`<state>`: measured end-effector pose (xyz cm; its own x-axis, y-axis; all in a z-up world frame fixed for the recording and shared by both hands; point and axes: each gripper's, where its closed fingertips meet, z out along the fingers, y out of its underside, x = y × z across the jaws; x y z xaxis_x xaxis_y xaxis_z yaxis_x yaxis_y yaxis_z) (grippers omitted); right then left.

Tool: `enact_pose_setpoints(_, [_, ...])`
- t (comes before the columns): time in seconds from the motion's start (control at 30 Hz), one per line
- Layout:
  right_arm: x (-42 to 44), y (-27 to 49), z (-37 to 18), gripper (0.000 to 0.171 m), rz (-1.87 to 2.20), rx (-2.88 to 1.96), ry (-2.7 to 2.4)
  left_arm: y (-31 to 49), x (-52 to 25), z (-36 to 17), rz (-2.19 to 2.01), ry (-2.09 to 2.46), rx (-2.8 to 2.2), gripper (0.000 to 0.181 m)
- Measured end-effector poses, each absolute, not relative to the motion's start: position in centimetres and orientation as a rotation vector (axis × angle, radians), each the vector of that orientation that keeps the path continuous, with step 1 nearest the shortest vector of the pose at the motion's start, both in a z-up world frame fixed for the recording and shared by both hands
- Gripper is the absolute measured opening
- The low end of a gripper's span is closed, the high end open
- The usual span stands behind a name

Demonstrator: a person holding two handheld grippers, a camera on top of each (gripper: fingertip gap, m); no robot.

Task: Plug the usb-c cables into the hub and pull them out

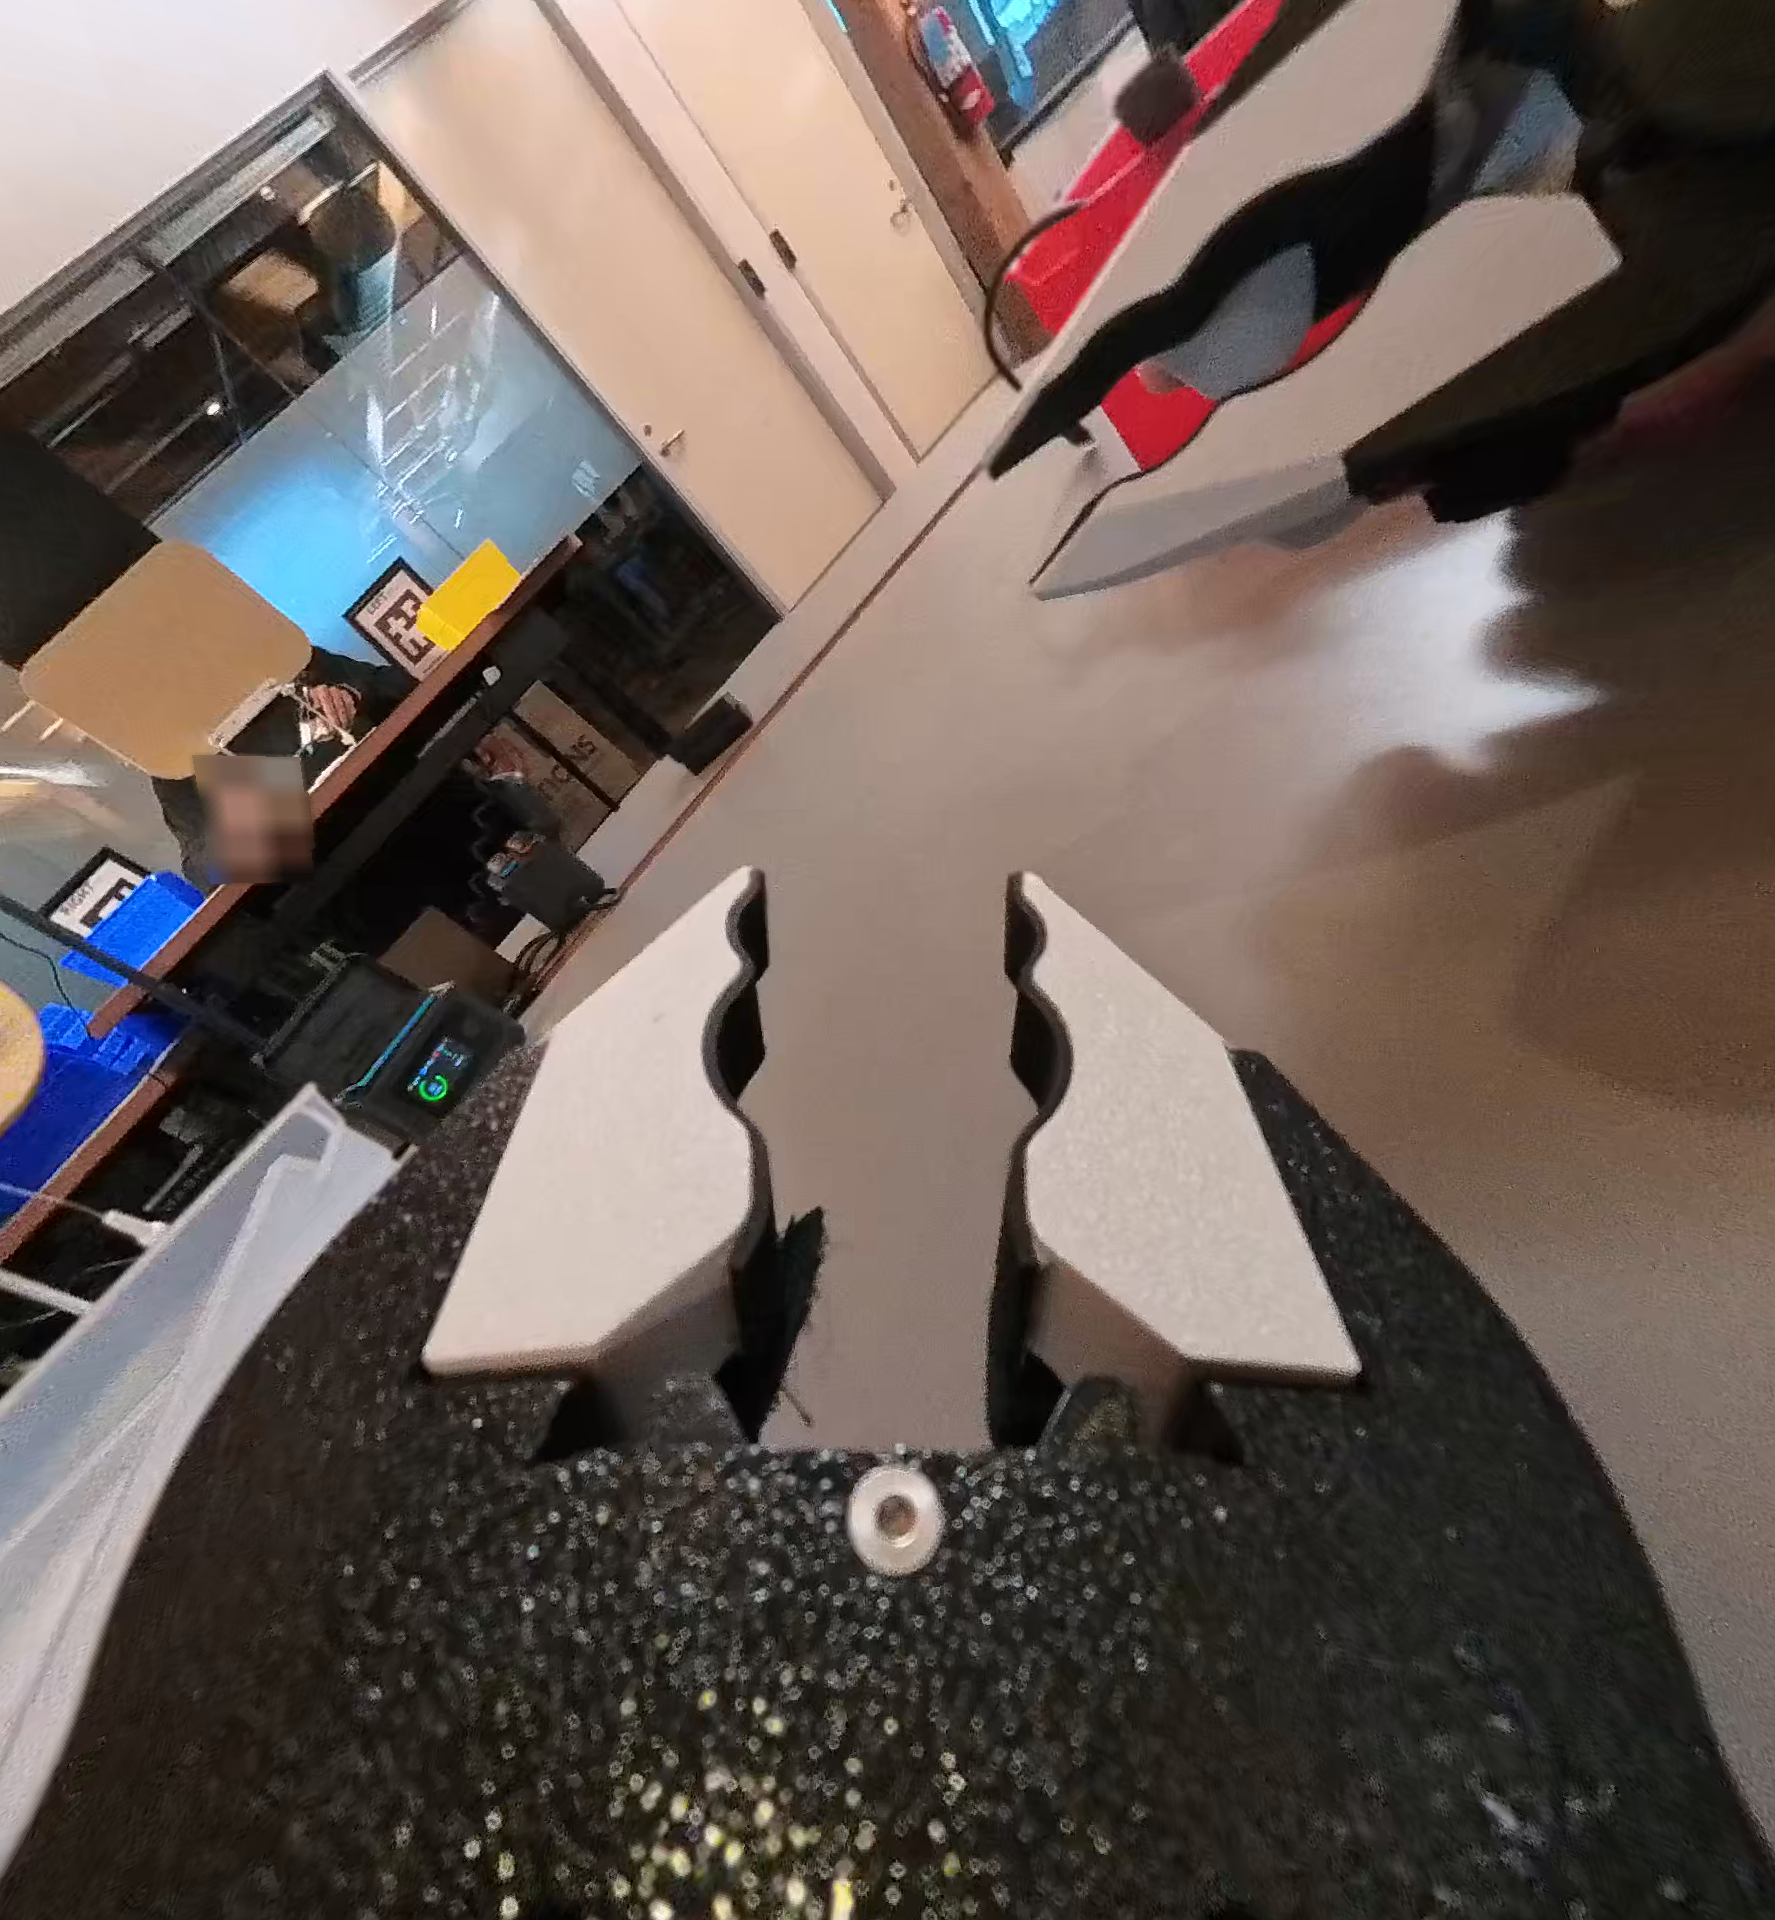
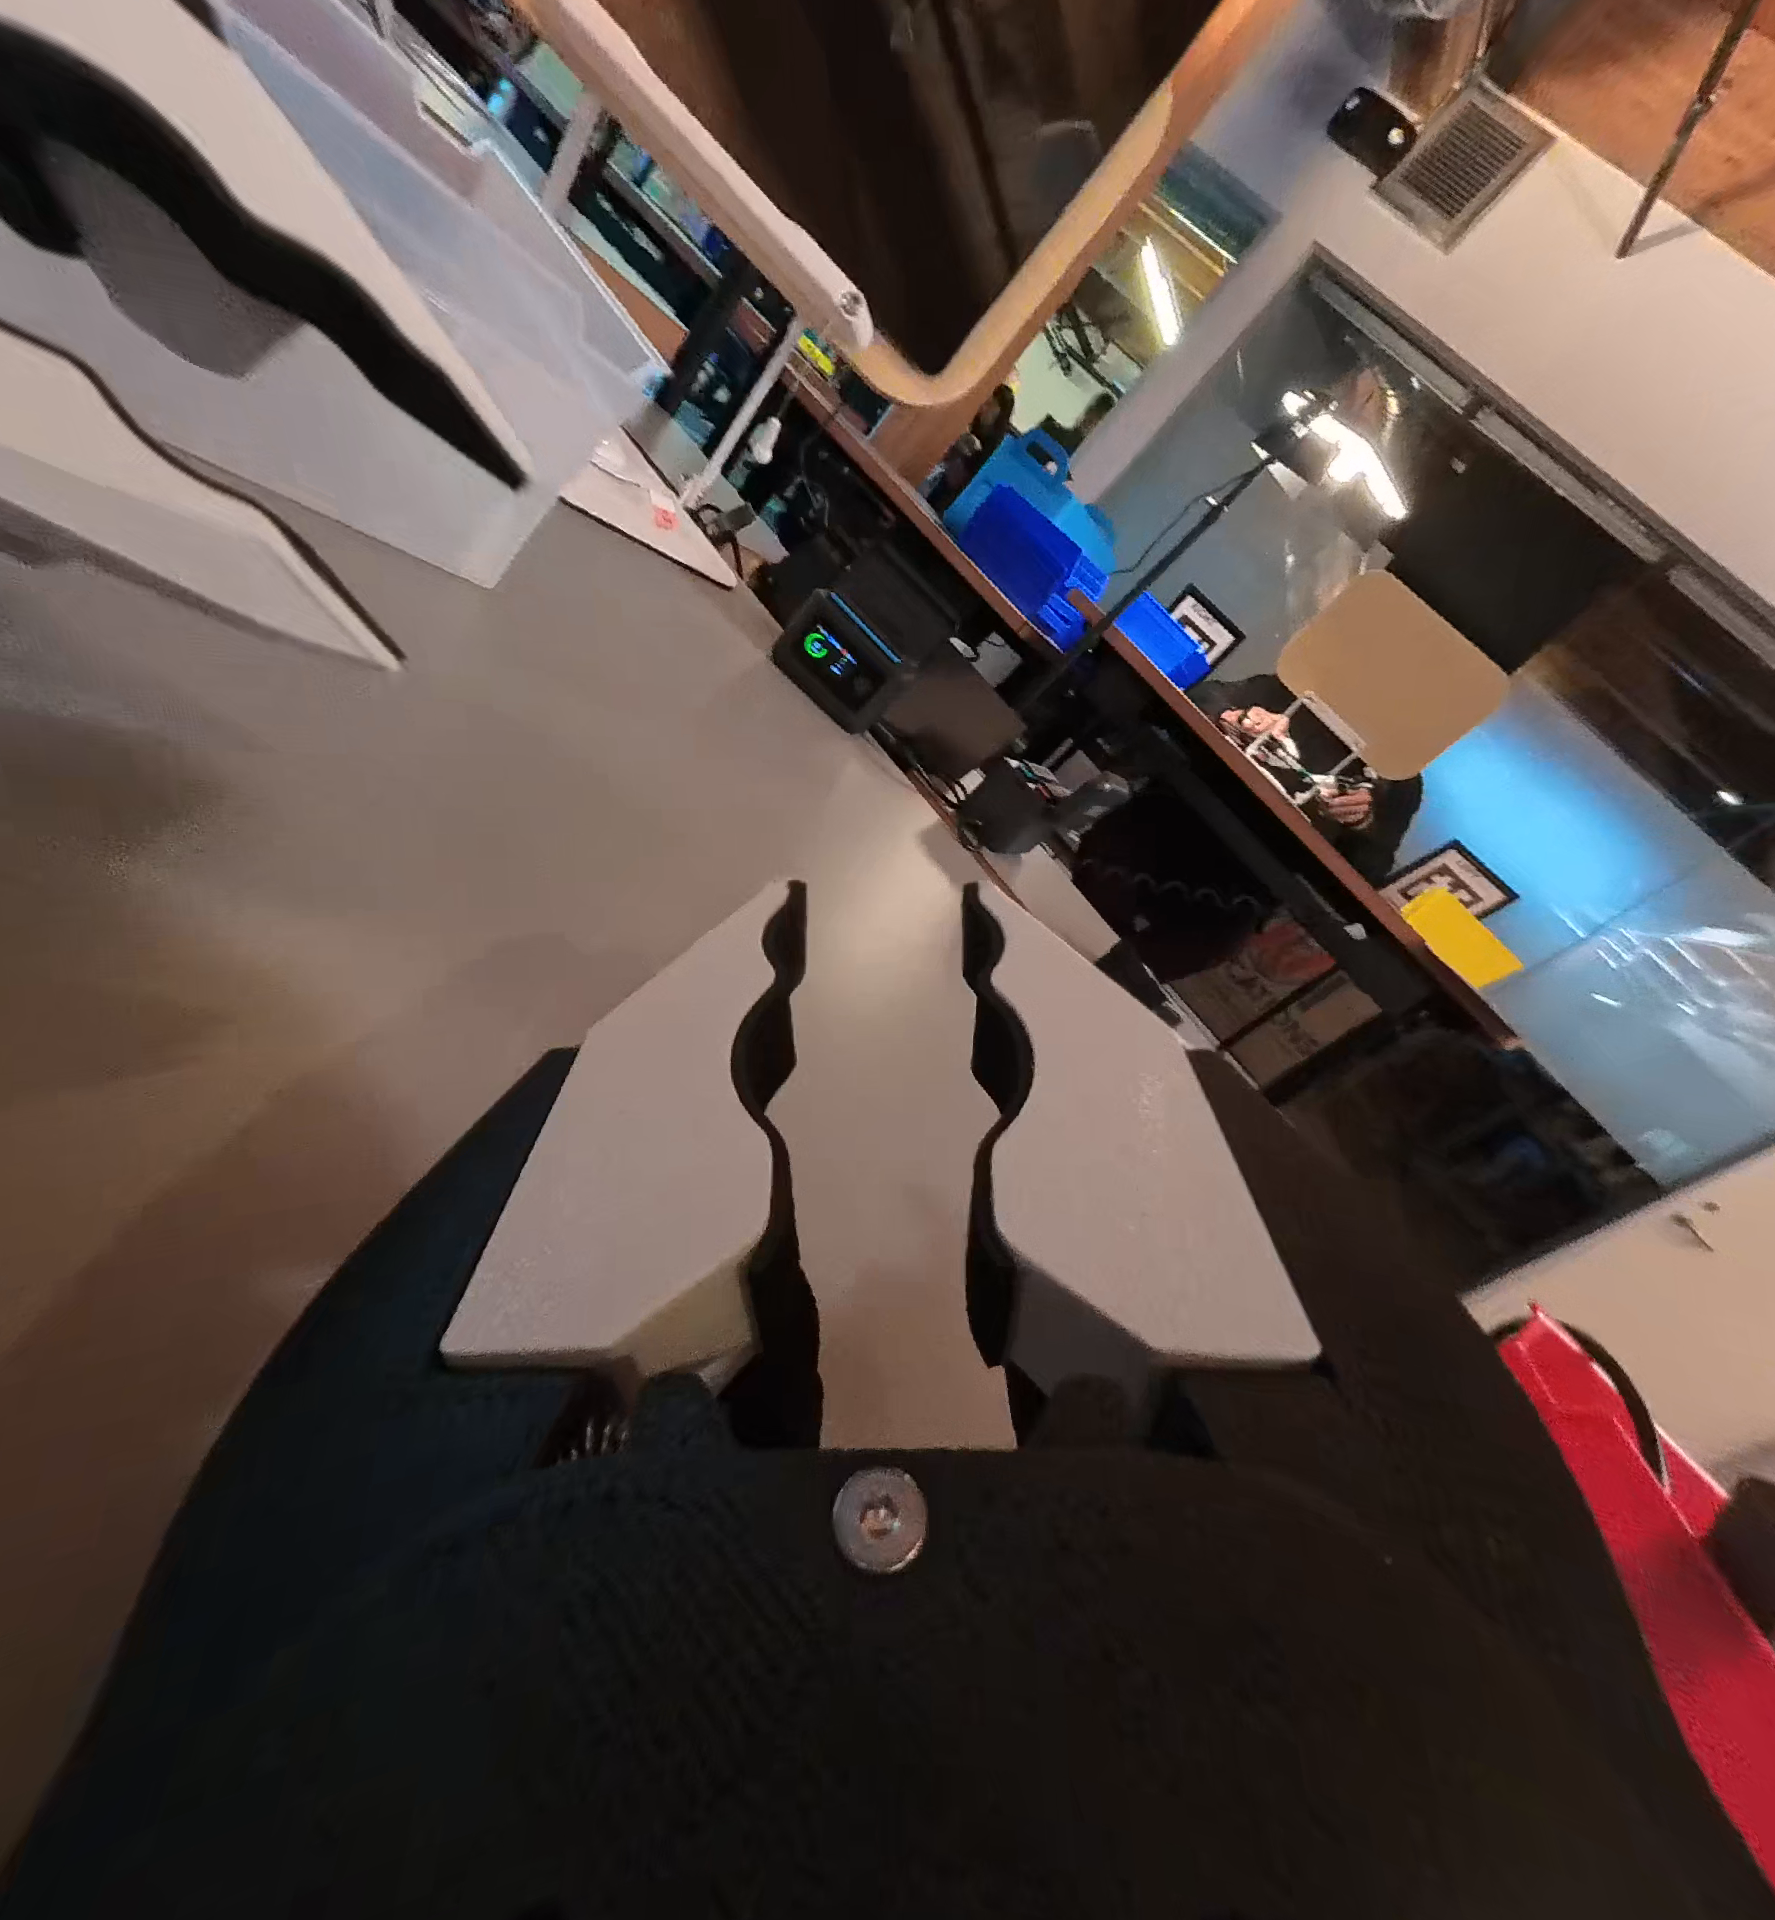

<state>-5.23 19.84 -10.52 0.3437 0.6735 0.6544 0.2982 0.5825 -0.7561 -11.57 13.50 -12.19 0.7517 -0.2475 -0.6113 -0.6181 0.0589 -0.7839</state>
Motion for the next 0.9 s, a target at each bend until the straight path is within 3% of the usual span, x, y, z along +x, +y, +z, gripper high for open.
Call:
enact_pose_setpoints(0.4, [-4.8, 20.3, -10.1, 0.027, 0.366, -0.997, -1.196, 14.2, -12.7, -12.8, 0.383, 0.711, -1.577, 0.050])
enact_pose_setpoints(0.63, [-3.9, 19.4, -9.0, 0.037, 0.406, -0.992, -1.187, 13.9, -12.9, -13.1, 0.462, 0.718, -1.610, 0.050])
enact_pose_setpoints(0.7, [-3.0, 18.0, -7.4, 0.043, 0.466, -0.985, -1.191, 13.0, -12.7, -11.2, 0.533, 0.664, -1.581, 0.043])
enact_pose_setpoints(0.8, [-0.6, 16.4, -2.2, 0.057, 0.557, -0.965, -1.158, 10.8, -10.9, -5.4, 0.533, 0.594, -1.514, 0.047])
enact_pose_setpoints(0.9, [4.1, 17.3, 5.0, 0.080, 0.617, -0.980, -1.045, 9.3, -12.3, -1.3, 0.498, 0.463, -1.585, 0.074])
